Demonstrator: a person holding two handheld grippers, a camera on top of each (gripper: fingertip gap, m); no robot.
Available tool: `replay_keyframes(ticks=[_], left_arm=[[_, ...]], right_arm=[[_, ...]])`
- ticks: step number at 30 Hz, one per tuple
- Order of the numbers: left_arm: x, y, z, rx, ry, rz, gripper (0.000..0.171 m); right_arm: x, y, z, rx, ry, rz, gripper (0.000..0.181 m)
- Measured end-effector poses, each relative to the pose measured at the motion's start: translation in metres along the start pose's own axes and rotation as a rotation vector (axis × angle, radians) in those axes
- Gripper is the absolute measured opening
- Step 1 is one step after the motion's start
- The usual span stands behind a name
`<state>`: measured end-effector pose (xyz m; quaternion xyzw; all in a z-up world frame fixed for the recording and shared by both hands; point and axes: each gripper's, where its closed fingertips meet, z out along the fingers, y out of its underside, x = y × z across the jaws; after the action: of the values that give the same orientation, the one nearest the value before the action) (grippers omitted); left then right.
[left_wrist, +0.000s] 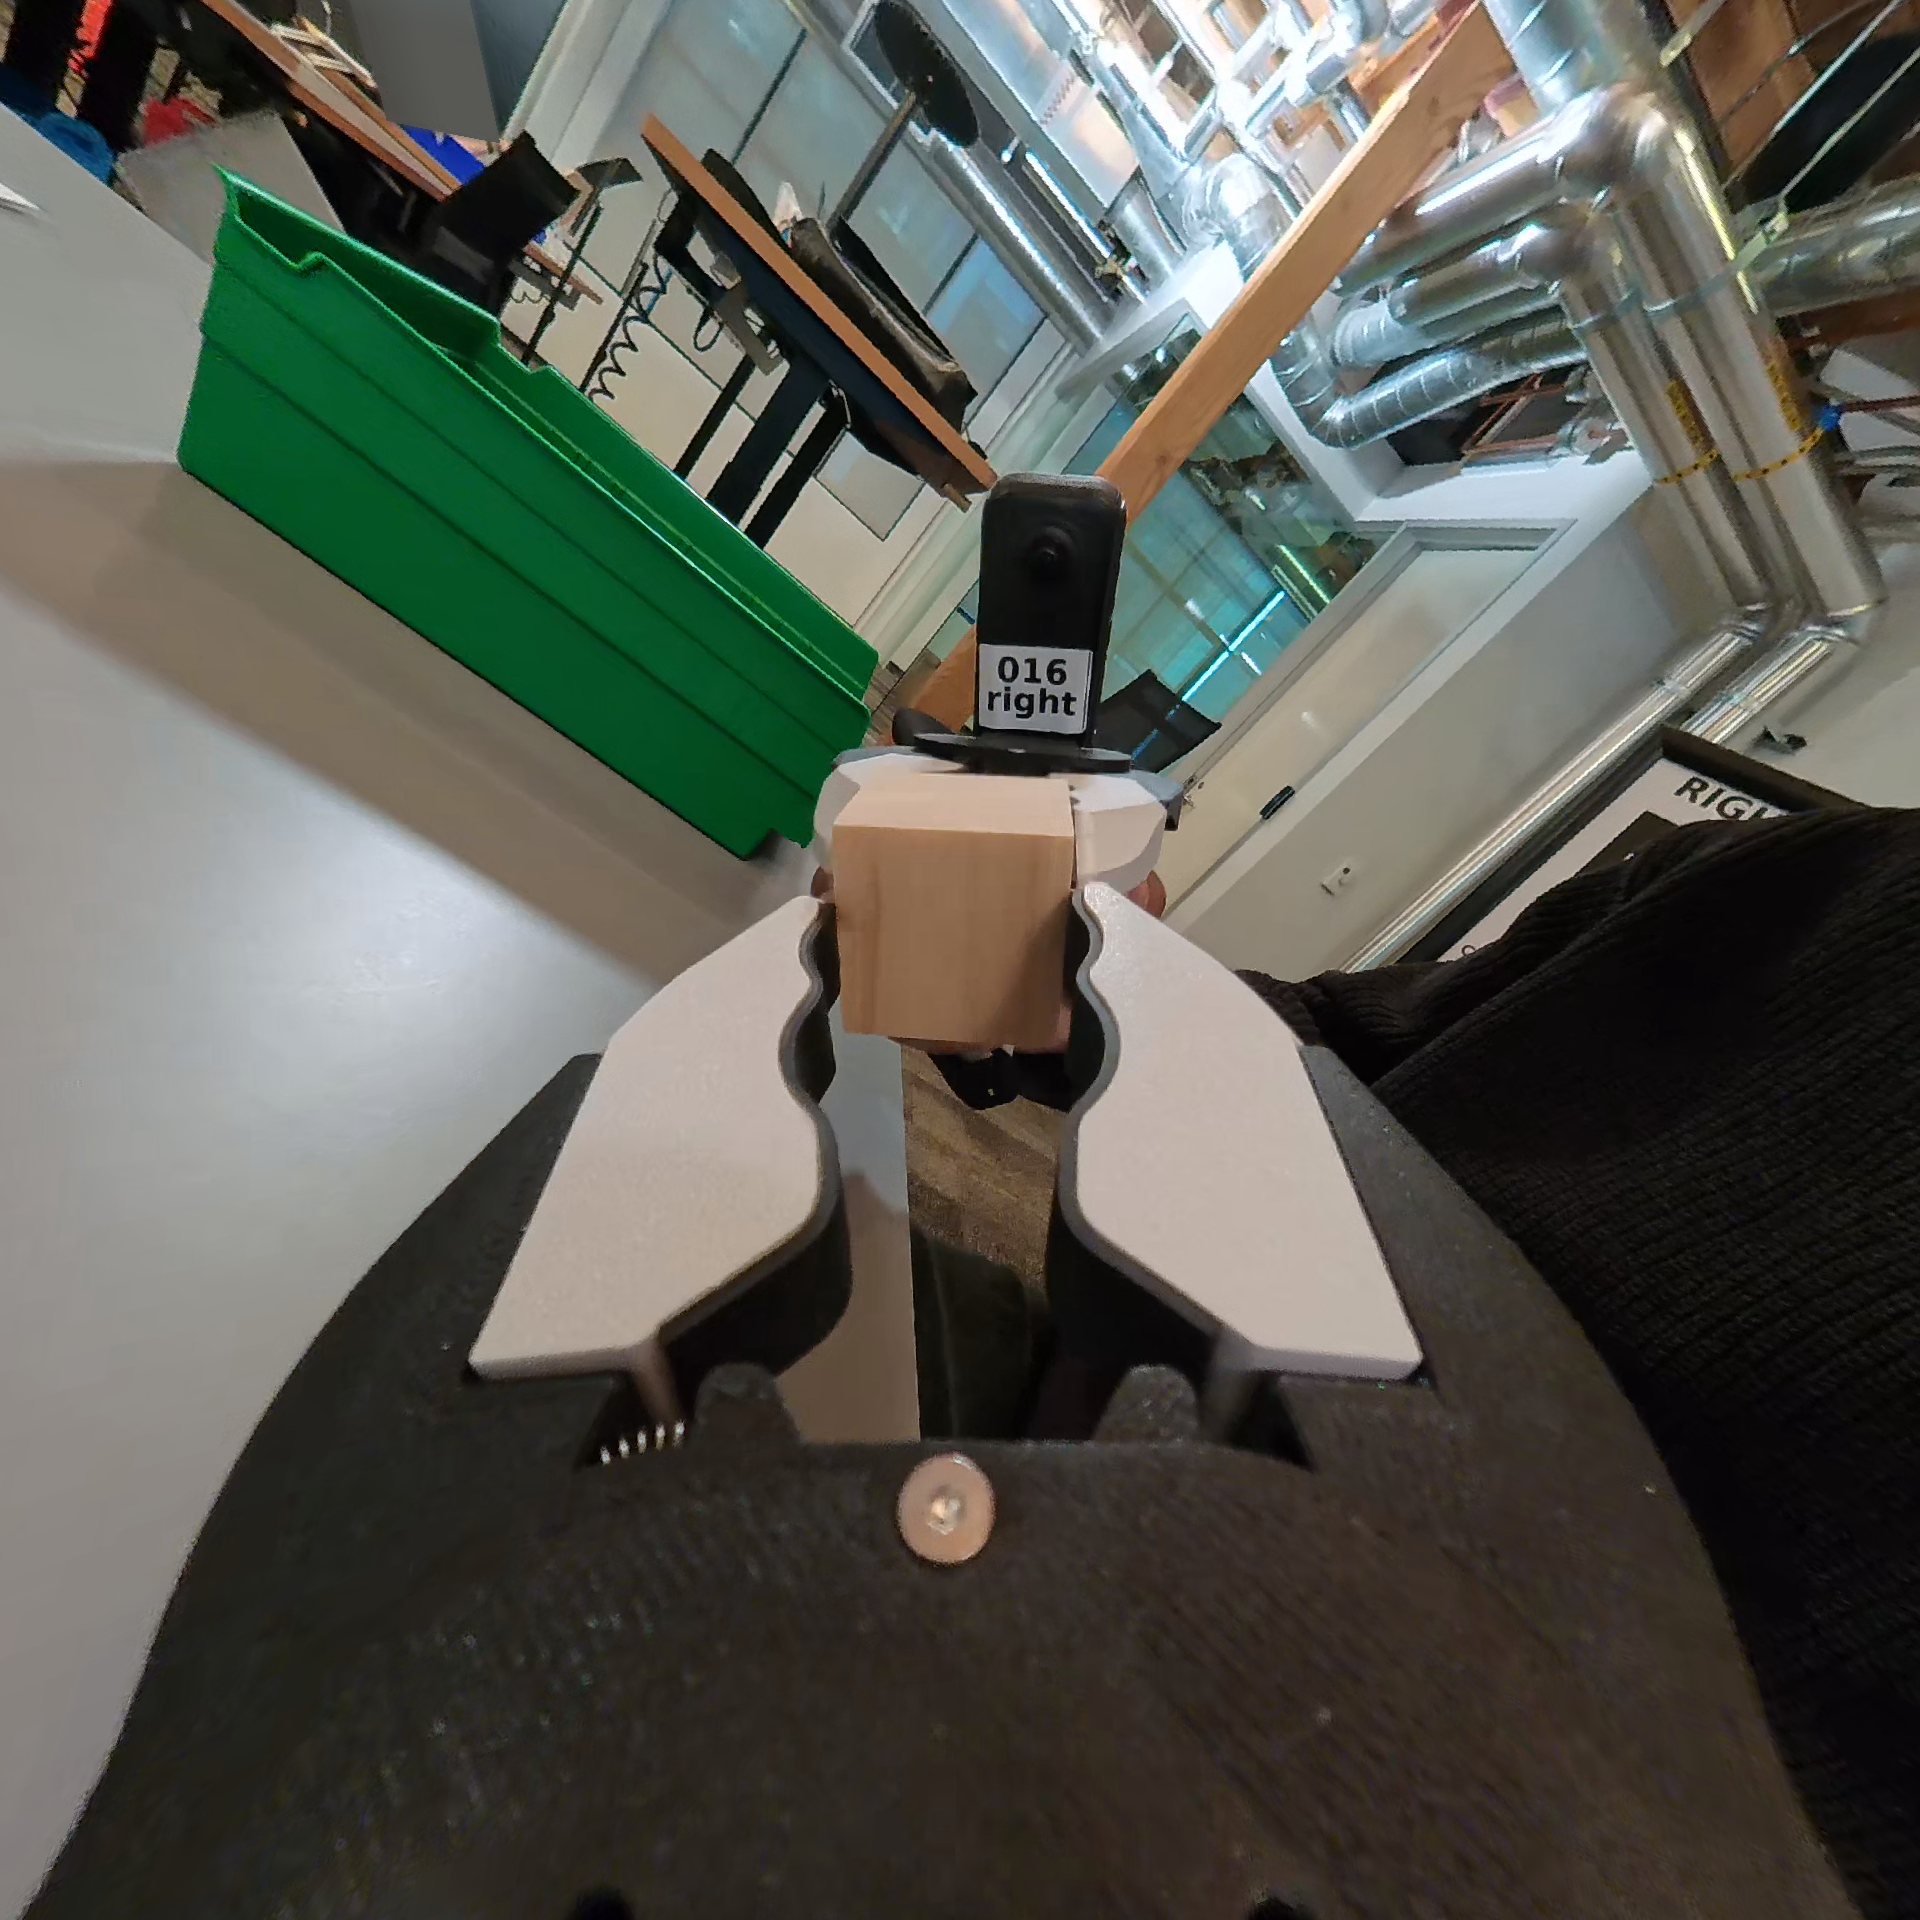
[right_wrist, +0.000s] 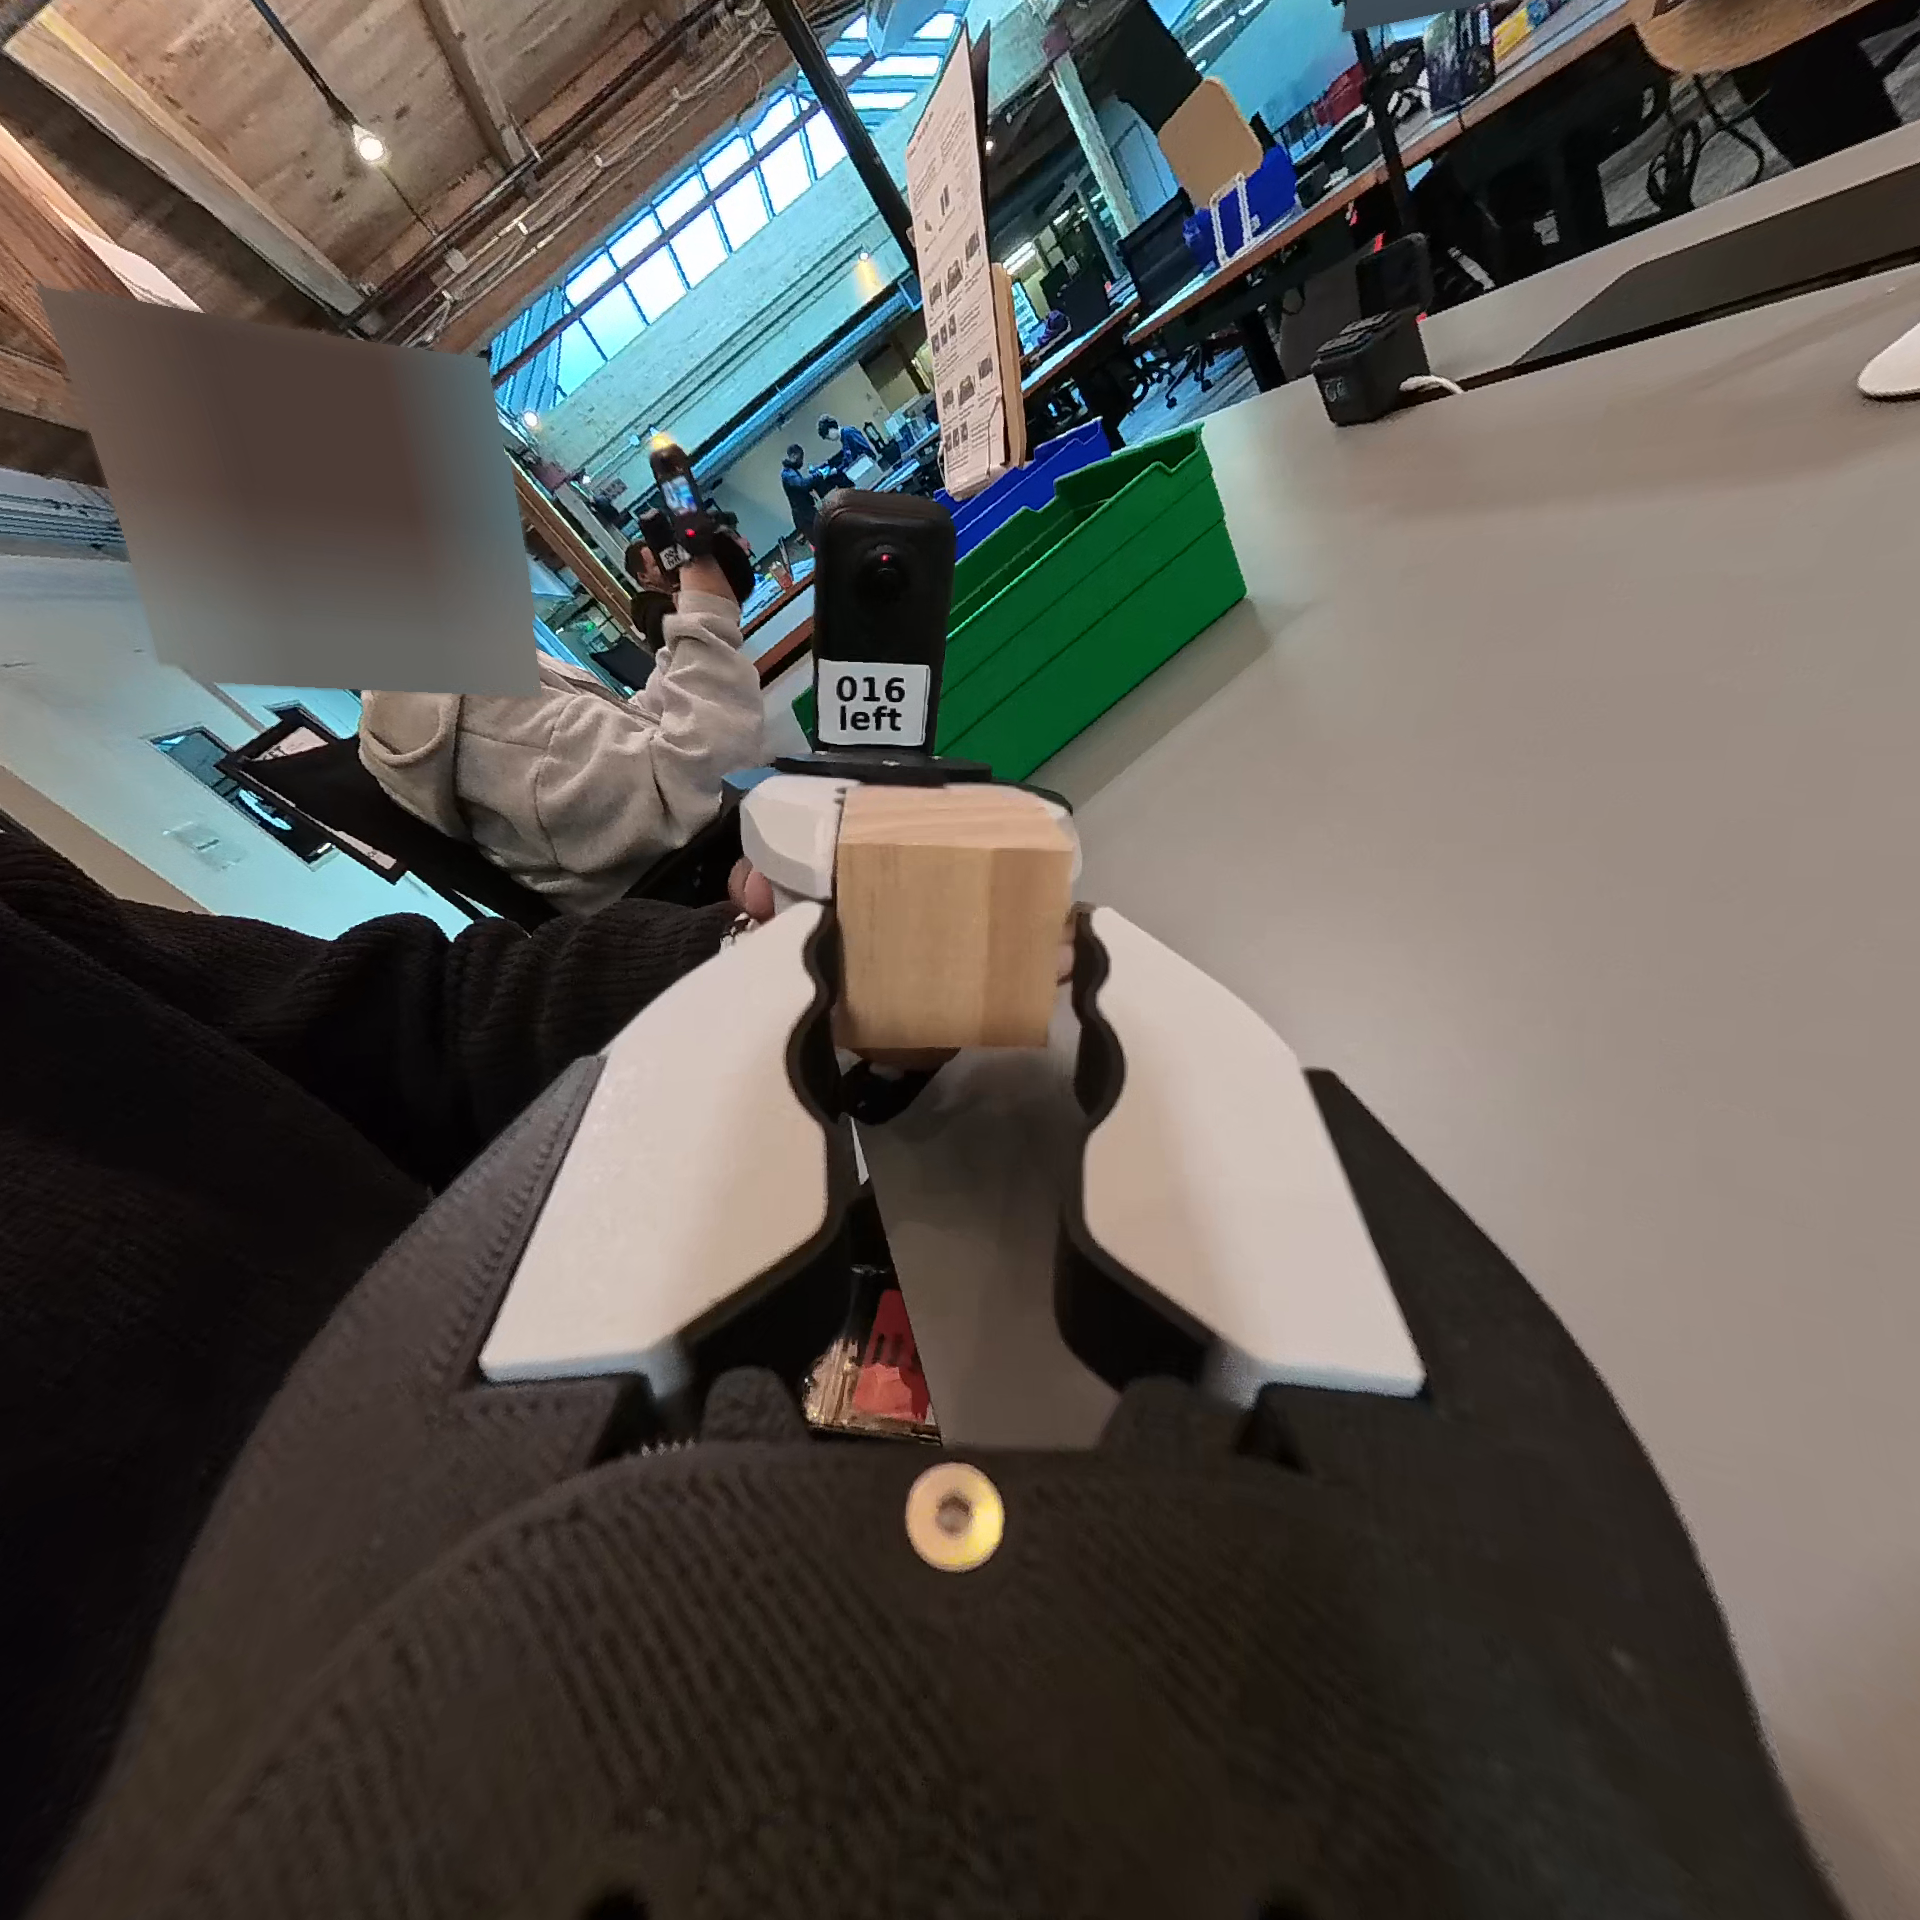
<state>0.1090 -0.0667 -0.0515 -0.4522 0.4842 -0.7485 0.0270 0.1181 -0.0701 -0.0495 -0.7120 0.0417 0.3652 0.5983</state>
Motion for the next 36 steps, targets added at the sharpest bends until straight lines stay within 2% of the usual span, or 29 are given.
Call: replay_keyframes(ticks=[14,18,36], left_arm=[[-0.0036,-0.0013,-0.001,0.005,-0.025,0.014,0.042],[-0.0045,-0.0006,-0.0009,0.005,-0.026,0.01,0.042],[-0.0032,0.0024,0.0002,0.008,-0.01,-0.009,0.042]], right_arm=[[0.0067,0.0043,0.0011,-0.014,0.012,0.062,0.05],[0.0036,0.0043,0.0013,-0.016,-0.008,0.065,0.041],[0.004,0.0005,-0.0019,-0.012,-0.006,0.075,0.041]])
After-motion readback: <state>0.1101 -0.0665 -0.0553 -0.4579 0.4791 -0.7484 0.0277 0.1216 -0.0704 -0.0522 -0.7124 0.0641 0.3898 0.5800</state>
